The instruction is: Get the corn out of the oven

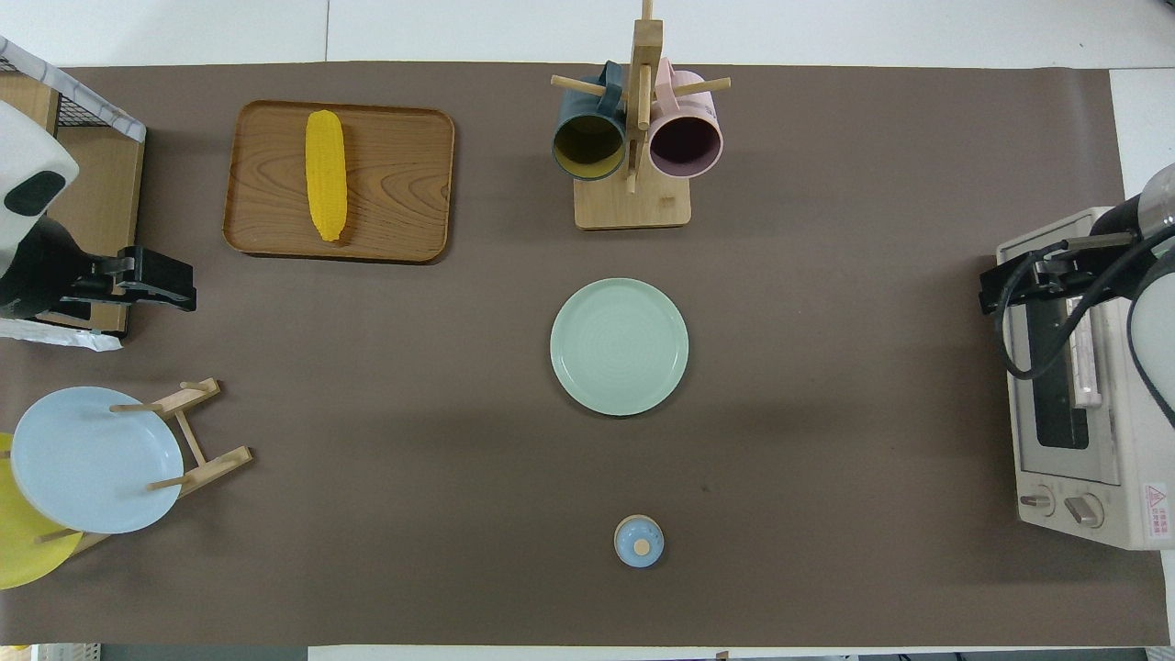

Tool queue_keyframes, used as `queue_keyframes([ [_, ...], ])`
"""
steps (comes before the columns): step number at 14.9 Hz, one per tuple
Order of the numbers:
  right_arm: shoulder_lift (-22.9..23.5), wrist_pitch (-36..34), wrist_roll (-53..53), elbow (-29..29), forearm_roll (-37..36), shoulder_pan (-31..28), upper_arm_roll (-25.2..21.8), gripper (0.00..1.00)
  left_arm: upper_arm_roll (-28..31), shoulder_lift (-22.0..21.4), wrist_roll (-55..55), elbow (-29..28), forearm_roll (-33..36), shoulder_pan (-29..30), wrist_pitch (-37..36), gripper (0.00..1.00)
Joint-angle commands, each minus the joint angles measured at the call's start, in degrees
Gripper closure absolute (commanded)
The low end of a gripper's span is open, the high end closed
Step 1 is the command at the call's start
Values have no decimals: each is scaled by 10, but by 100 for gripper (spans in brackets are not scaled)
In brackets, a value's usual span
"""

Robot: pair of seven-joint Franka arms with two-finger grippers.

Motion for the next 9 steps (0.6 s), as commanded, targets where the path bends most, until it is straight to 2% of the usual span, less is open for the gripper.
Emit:
queue_keyframes([
  [1,-6,4,6,-4,12,-5,2,0,-3,-8,-1,-16,-8,3,17,0],
  [9,-9,0,5,-6,5,-6,4,0,-4,-8,-1,-15,-8,2,13,0],
])
